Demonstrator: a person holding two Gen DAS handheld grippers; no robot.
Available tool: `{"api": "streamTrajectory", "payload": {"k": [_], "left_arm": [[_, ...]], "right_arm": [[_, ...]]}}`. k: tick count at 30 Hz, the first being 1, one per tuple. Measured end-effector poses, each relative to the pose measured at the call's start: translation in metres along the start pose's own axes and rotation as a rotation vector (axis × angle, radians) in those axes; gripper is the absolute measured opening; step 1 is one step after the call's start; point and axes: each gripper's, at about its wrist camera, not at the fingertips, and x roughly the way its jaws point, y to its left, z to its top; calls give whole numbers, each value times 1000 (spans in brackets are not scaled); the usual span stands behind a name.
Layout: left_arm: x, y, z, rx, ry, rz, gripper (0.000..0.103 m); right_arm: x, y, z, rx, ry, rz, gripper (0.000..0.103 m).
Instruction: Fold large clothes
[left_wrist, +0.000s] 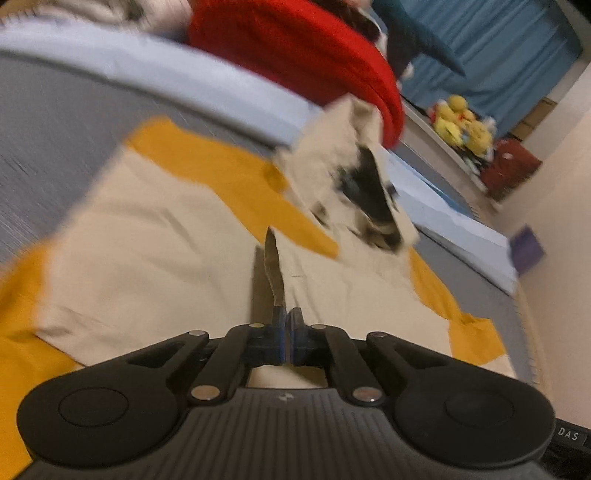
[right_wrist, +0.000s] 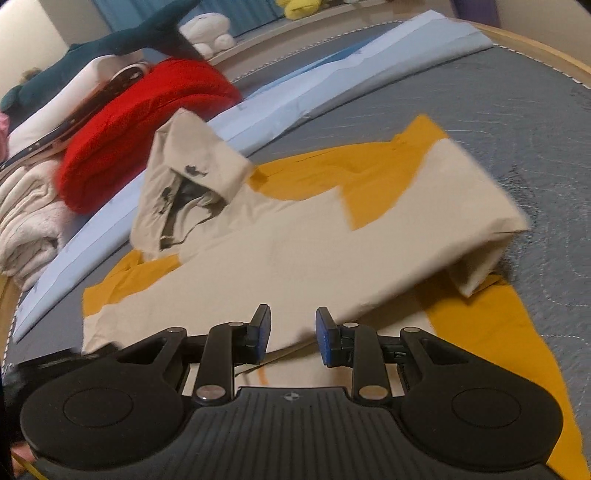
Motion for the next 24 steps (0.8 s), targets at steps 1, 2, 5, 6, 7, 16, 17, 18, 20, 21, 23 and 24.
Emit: {"api": "streamTrajectory", "payload": {"k": [1,2,5,6,7,16,17,18,20,21,23,24], "left_arm": [[-9,3,3,6,-34,50,2],[-17,7,5,11,-67,114,2],[-37,24,11,-12,-142,299,2],[-41,32,13,-43,-142,328,2],[-43,41,15,-78,-132,334,2],[-35,85,26,-231,-27,283,21],[-32,90,27,-252,-11,257,32],[-32,95,27,-272,4,236,36],[-27,100,28,-296,23,232,39],[-25,102,27,-303,31,237,39],[-24,108,28,-319,30,234,39],[-24,111,29,-325,24,224,39]], "right_arm": [[1,-2,1,5,-1,-9,29],[3,-4,2,10,1,-20,29],[11,-9,3,33,14,-42,29],[14,-11,2,41,21,-45,29],[16,-12,2,46,28,-48,29],[40,-32,1,137,91,-82,29],[43,-37,1,159,97,-88,29],[46,-41,2,179,103,-97,29],[50,-52,3,226,114,-115,29],[51,-56,3,250,119,-115,29],[55,-63,3,297,134,-107,29],[56,-65,3,313,140,-103,29]]}}
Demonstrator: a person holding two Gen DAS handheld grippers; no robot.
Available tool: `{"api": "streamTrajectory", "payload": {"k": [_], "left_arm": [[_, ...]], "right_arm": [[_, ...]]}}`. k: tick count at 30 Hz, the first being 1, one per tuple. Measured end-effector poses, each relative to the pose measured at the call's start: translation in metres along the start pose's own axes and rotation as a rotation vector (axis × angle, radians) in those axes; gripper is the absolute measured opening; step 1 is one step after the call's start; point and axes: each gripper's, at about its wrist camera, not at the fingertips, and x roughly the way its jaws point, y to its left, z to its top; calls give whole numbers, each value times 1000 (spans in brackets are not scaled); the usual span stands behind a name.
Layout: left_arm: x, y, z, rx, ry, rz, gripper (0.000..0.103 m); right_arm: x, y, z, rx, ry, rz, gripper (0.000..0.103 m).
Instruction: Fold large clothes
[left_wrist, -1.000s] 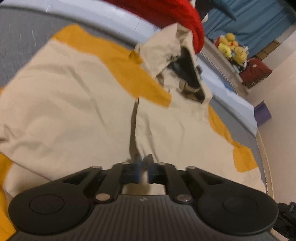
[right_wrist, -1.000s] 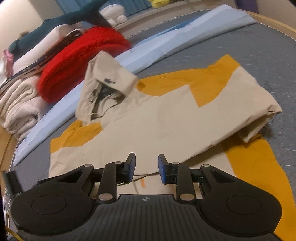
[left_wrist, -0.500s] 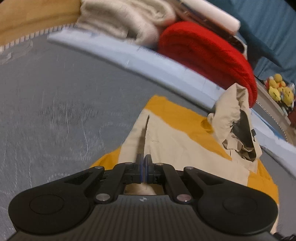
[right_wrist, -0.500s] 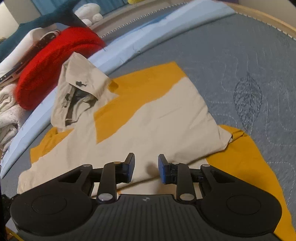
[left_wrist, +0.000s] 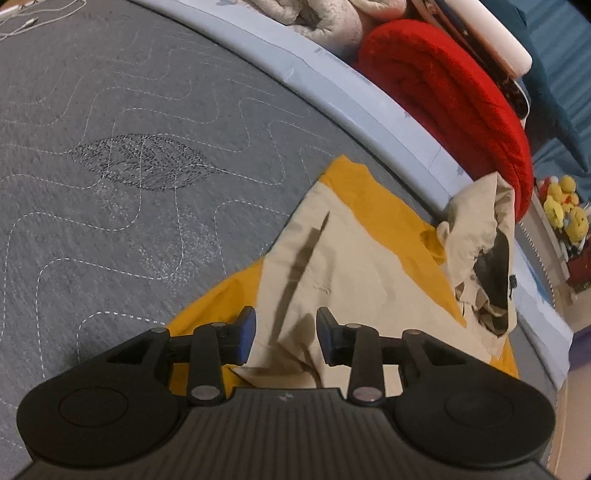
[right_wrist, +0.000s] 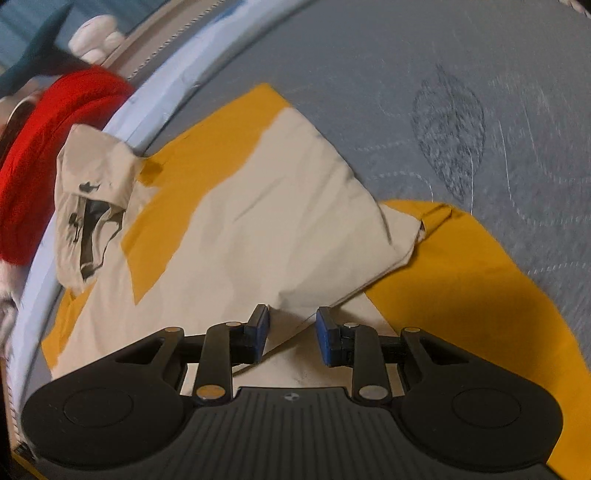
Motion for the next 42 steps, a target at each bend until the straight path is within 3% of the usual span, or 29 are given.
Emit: {"api": "streamTrajectory", "payload": {"k": [4,5,6,7,8,14,19,22,25,28,31,34,37,40,42], "left_arm": [[5,2,2,-14,15,-70,38],[6,2,2,-13,17,-75,30],[6,2,2,-8,19,-76,23],[6,1,1,1,18,-72,8],[4,-2,0,16,14,-68,0],[-23,-31,-14,147,-56,-3,0],[-6,-29,-29,159,37,86,1],[-15,-32,-23,211,-51,134,1],[-33,-47,-20,296,-153,83,2],[-32,-59,-27,352,-128,-12,11],[-7,-56,-37,351,16,-32,13],[17,-43,-43,341,119,42,17],[15,-41,-40,325,113,38,17],[-1,-52,-40,374,50,6,29],[-1,-53,-40,400,48,-5,32]], "right_arm": [[3,-2,2,21,1,-1,29],[3,-2,2,25,-6,-4,27],[2,-1,2,25,-16,-8,17],[1,-2,2,22,-26,-9,11],[0,-1,2,17,-36,-4,5],[-10,-4,7,29,-87,-55,0],[-9,-8,7,37,-104,-131,0],[-15,-4,4,20,-149,-241,5],[-33,11,-3,-40,-242,-222,5],[-45,32,-12,-164,-320,-128,7],[-34,43,-15,-270,-276,-28,20],[-7,39,-17,-281,-111,-35,27],[11,38,-26,-309,-19,-102,27],[8,37,-26,-309,-28,-94,27],[4,39,-26,-322,-38,-82,31]]}}
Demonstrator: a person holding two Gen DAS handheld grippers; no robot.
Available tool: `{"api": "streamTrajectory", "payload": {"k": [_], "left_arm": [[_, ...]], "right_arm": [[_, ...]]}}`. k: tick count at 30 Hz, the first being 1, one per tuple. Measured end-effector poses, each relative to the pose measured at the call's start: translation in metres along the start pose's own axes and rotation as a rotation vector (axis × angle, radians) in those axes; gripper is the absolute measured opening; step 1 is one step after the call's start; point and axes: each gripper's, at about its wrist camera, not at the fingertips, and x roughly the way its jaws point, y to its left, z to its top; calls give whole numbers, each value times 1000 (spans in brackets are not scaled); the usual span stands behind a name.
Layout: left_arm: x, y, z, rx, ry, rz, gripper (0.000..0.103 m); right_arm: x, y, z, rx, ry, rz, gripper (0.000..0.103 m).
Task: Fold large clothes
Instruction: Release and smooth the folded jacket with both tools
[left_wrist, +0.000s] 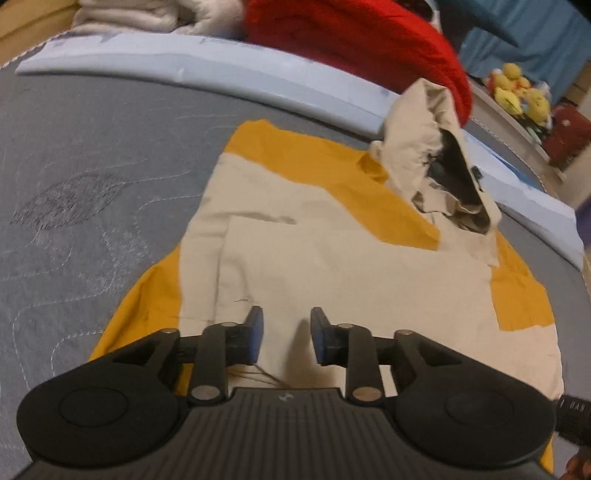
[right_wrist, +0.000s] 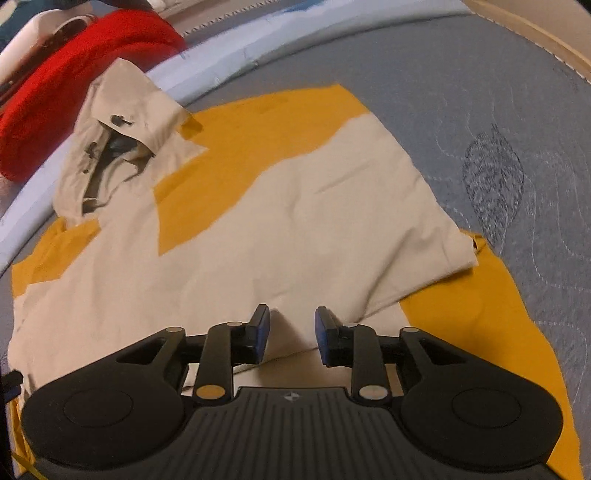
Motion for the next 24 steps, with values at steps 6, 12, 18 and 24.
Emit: {"api": "streamTrajectory", "payload": {"k": [6,12,18,24], "left_arm": [[12,0,-6,-4,84,16,32],[-16,-31,-5,130,-71,-14,38],[-26,-56,-15,190,-156,-65,39],[-32,-80,-29,279,-216,-96,39]], "right_arm": [[0,2,4,-6,8,-27,32],[-31,17,6,-132,-124,-29,33],[-54,17,2,-206,-196,-36,36],[-62,7,-3,-214,-199,-38,36]]}}
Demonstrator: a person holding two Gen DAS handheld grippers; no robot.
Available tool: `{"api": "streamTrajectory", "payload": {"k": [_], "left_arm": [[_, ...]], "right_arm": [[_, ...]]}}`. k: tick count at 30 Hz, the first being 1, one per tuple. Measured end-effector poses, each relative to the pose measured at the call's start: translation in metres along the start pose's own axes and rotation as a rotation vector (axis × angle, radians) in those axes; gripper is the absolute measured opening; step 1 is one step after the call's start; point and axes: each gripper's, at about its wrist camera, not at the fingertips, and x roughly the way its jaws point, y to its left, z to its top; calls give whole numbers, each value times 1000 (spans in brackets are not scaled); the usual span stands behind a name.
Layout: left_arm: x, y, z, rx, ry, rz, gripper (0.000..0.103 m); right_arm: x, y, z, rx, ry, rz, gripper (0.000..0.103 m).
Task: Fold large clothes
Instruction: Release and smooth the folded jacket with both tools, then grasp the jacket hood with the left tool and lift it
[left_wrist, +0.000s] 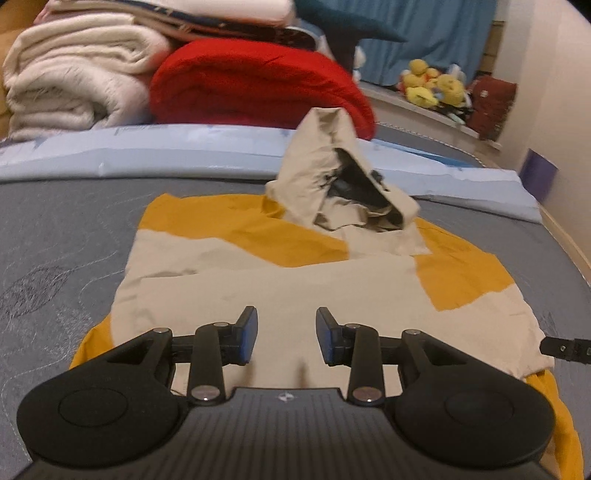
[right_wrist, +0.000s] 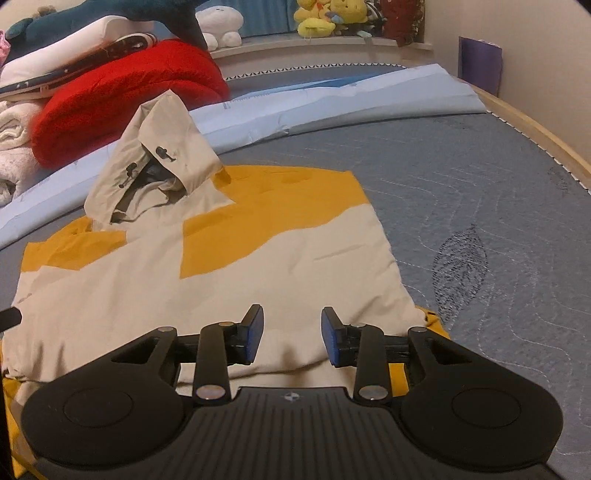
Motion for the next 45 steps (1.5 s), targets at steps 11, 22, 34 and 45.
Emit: {"api": "streamTrajectory", "payload": {"k": [11,22,34,45], "left_arm": [[0,-23,-11,130,-34,-30,53],[3,-35,-8,183,-110,-5,52],[-11,-21,56,85,-140,-111,25],[142,-52,193,128,-85,-35,25]], "right_arm": [[-8,-9,-2,4,13,20,36],[-13,-18,2,2,17,34,36],[-34,-31,27,63,-42,75,36],[-32,-35,35,69,-59,56,7]]}}
